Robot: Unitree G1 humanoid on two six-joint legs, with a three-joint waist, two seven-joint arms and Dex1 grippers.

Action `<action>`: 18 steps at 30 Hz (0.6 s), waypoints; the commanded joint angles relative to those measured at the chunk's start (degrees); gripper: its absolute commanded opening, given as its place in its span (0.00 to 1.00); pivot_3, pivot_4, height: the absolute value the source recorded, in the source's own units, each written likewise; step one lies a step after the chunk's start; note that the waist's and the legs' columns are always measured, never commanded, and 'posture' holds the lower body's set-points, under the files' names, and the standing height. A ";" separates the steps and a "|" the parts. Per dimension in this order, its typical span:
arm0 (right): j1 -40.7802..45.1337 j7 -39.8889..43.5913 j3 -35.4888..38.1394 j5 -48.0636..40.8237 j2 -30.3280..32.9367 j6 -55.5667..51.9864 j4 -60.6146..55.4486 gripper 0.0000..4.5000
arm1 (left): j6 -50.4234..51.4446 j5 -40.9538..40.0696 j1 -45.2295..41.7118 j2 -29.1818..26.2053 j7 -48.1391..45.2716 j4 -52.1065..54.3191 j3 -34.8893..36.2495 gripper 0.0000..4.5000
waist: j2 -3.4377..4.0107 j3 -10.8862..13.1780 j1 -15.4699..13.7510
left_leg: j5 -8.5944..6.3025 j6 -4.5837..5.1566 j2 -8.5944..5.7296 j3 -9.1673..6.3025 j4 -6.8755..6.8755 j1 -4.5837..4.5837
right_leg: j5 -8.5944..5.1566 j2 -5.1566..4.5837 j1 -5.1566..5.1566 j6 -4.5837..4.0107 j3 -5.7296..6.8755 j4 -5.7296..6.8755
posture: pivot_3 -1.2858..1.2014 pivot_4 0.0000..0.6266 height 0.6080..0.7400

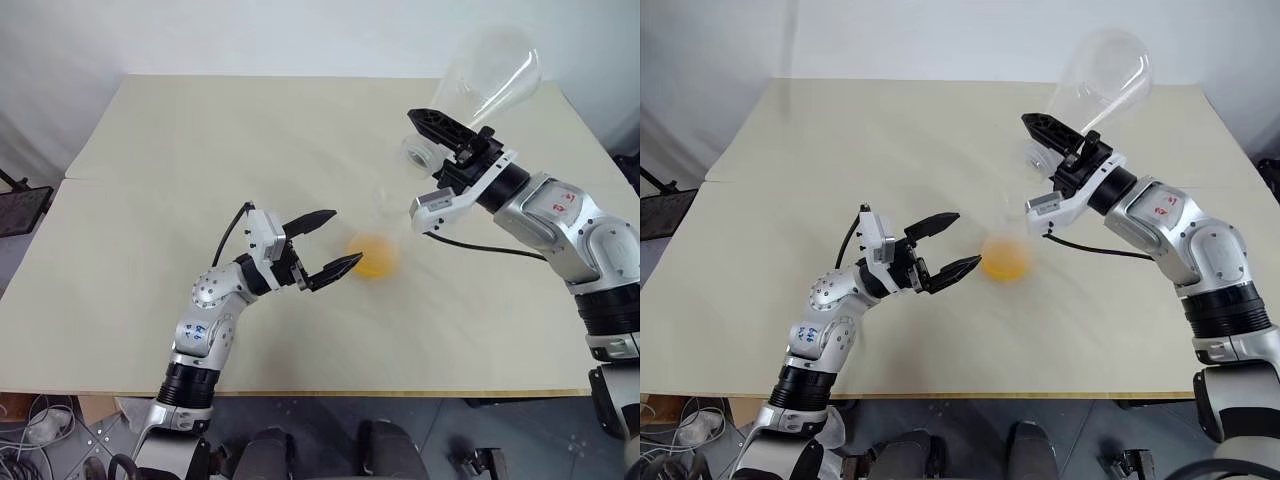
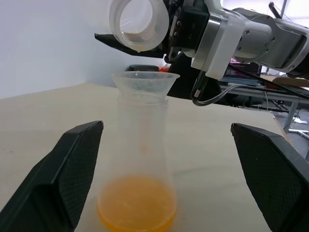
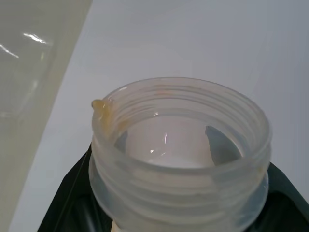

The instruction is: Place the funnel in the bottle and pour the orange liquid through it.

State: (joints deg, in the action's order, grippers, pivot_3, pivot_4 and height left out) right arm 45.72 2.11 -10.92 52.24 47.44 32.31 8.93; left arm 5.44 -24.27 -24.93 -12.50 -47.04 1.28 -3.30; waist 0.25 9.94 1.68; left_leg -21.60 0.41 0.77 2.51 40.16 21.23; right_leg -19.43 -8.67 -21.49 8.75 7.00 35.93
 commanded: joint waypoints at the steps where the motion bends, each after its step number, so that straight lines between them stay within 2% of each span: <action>1: 0.20 -0.43 0.81 -0.93 0.31 -0.11 -2.33 0.55 | -1.12 0.15 -0.85 0.26 0.09 0.84 0.00 1.00 | 0.00 0.00 0.02 | 0.00 0.00 0.00 0.00 0.00 0.00 | 0.00 0.00 0.00 0.00 0.00 0.00 | 0.52 0.24 1.00; 7: 0.00 -0.60 1.14 -1.41 0.48 0.17 -2.28 0.55 | -1.07 0.13 -0.82 0.17 0.04 0.91 -0.05 1.00 | 0.00 0.00 0.00 | 0.00 0.00 0.00 0.00 0.00 0.00 | 0.00 0.00 0.00 0.00 0.00 0.00 | 0.52 0.24 1.00; 18: -3.22 7.10 3.05 -15.62 -0.89 -0.21 -3.85 0.55 | -0.47 -0.30 -1.11 -1.03 -0.58 0.95 0.46 1.00 | 0.00 0.00 0.00 | 0.00 0.00 0.01 -0.01 0.00 -0.01 | 0.00 0.00 0.00 0.00 0.01 0.00 | 0.52 0.24 1.00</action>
State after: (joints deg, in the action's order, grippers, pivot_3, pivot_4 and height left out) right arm 42.53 8.41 -10.69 40.09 46.81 32.63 7.12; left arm 5.26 -24.28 -24.96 -13.32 -47.22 1.28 -3.26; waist 0.25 9.94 1.68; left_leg -21.60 0.42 0.78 2.49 40.16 21.22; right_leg -19.43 -8.67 -21.49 8.75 7.01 35.93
